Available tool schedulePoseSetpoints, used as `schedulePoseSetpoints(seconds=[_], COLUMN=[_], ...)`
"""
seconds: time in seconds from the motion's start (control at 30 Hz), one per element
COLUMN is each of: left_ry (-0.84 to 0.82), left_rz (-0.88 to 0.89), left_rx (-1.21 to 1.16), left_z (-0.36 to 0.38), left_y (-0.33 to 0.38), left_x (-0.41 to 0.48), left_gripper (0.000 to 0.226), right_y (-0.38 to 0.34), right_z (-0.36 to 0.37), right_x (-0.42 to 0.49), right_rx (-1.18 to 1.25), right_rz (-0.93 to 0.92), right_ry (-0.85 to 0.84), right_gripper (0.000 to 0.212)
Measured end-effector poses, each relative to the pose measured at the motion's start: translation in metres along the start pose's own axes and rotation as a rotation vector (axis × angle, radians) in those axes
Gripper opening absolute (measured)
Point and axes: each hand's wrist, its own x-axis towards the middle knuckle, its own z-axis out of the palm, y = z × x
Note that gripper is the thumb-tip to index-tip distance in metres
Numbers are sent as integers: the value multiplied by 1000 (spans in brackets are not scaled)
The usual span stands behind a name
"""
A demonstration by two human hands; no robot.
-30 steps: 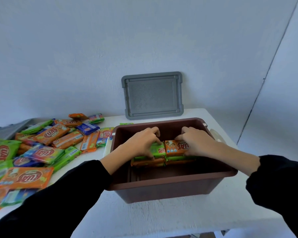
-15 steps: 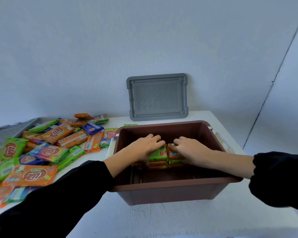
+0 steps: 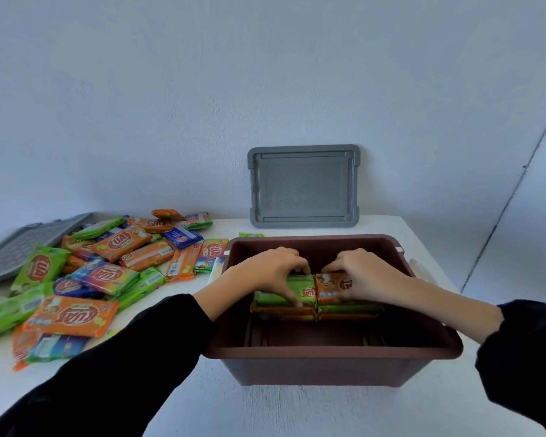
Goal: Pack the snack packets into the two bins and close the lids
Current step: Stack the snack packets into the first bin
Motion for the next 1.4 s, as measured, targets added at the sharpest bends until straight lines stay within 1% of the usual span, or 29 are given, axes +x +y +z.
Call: schedulePoseSetpoints(seconds=[0.13, 0.23, 0.3, 0.4, 0.5, 0.6, 0.73, 0.83, 0.9, 0.97, 1.07, 1.13, 1.27, 1.4], left_ry=[204, 373, 469, 557, 617, 637, 604, 572, 493, 405, 318, 285, 196, 54], left_rz=[-65, -150, -215, -332, -466, -634, -863, -1069, -1199, -1277, -1315, -1311, -1287, -1300], left_rx=[-262, -338, -376, -354, -355, -317, -315, -334, -351, -384, -435, -454, -343, -260], left_z=[-28, -46, -55, -60, -56, -49, -32, -12, 4, 20, 37, 45, 50, 44], left_y=[-13, -30, -45, -73, -104, -134, -180, -208, -221, -227, -230, -231, -232, -232], left_x=[-12, -28, -44, -73, -102, -129, -162, -177, -181, -180, -173, -168, -164, -168], left_gripper=[43, 32, 29, 28, 28, 32, 40, 51, 64, 77, 97, 102, 95, 89], right_y=[1, -10, -21, -44, -72, -100, -136, -161, -175, -183, -191, -191, -188, -191], right_z=[-29, -53, -65, -77, -82, -79, -68, -55, -40, -22, 3, 20, 45, 46], right_x=[10, 30, 48, 80, 116, 154, 206, 240, 262, 285, 312, 321, 329, 329], right_rx=[190, 259, 276, 308, 321, 323, 335, 327, 289, 245, 144, 72, -26, -32], right_rz=[-25, -96, -157, -247, -307, -339, -339, -338, -341, -339, -312, -291, -191, -208], right_ry=[116, 178, 207, 229, 233, 223, 179, 126, 73, 14, -81, -126, -180, -204], right_gripper=[57, 56, 57, 58, 59, 59, 60, 61, 58, 59, 61, 59, 58, 53])
